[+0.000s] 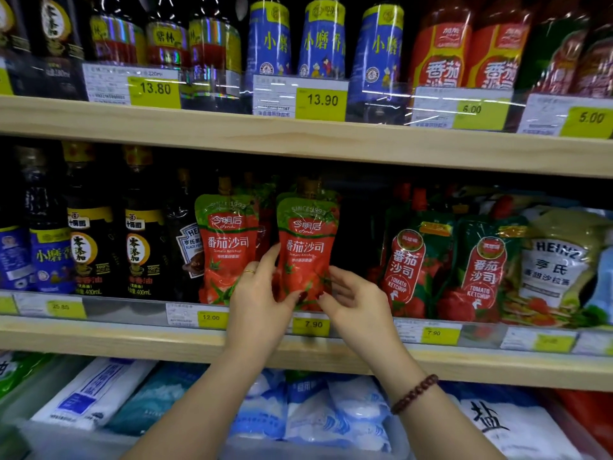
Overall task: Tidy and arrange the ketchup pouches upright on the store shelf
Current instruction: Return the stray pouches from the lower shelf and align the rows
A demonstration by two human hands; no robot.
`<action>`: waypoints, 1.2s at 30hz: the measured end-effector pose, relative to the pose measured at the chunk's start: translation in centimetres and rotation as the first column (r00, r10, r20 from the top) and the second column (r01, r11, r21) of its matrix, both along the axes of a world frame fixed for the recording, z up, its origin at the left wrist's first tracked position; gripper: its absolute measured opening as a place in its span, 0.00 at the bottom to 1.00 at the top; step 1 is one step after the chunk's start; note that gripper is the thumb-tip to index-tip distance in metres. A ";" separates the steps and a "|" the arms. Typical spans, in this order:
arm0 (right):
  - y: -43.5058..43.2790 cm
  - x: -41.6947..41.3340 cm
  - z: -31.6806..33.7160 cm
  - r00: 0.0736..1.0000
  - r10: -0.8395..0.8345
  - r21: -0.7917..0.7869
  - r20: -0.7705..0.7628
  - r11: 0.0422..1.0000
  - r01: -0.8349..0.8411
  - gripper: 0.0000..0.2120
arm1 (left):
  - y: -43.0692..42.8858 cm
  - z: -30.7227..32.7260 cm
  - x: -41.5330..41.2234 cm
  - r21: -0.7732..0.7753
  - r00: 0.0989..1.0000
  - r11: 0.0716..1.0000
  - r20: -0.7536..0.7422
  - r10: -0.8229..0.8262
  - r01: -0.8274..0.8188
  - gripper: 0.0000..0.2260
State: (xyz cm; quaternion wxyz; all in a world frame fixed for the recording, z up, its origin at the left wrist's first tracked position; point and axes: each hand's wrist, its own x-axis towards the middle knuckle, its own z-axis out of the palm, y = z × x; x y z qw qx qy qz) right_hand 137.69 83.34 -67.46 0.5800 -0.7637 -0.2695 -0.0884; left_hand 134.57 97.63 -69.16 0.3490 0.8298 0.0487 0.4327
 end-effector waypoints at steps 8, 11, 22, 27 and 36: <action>-5.0 -1.8 1.6 0.817 -0.502 0.368 0.282 0.843 0.391 0.19 | -4.6 1.3 -0.5 0.021 0.972 0.997 0.224 -0.075 0.072 0.24; -6.5 -1.4 1.2 0.776 -0.608 0.386 0.170 0.765 0.515 0.23 | -8.3 2.1 1.0 -0.021 0.954 0.963 0.139 -0.265 0.270 0.26; -6.9 -0.6 -1.6 0.874 -0.484 0.134 0.043 0.870 0.475 0.28 | -11.4 3.0 5.8 -0.494 0.835 0.762 -0.120 -0.537 0.419 0.29; -7.3 0.1 -1.6 0.875 -0.476 0.060 0.091 0.879 0.472 0.28 | -11.2 2.6 5.5 -0.465 0.881 0.799 -0.080 -0.466 0.381 0.25; -8.6 1.6 -0.7 0.897 -0.431 -0.022 0.101 0.900 0.435 0.26 | -10.7 1.2 4.3 -0.189 0.955 0.940 -0.029 -0.295 0.285 0.27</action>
